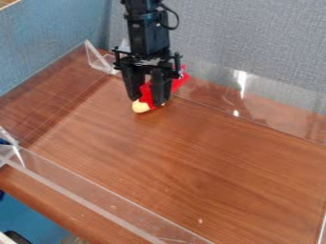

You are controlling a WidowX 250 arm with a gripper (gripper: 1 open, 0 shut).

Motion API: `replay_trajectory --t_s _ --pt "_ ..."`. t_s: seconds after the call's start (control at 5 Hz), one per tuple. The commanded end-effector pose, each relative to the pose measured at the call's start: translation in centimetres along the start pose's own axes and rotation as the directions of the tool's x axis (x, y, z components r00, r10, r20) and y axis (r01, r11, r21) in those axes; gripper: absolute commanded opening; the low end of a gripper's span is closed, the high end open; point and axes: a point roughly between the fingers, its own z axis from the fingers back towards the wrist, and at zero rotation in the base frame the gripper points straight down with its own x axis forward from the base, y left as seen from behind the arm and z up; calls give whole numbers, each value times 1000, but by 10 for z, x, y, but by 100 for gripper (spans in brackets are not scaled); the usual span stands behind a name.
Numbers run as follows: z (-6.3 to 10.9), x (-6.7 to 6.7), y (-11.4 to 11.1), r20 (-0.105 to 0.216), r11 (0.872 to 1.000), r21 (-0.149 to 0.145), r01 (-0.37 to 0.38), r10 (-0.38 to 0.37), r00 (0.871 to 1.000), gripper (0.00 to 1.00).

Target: Put the red object to the right side of the table

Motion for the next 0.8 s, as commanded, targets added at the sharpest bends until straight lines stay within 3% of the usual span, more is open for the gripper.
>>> replay_trajectory --t_s 0.0,0.4,0.6 --pt "18 2 -11 54 999 25 49 -50 997 0" --pt "10 6 -24 22 993 30 116 -117 993 0" --pt "8 -1 -35 8 987 31 156 -156 988 0"
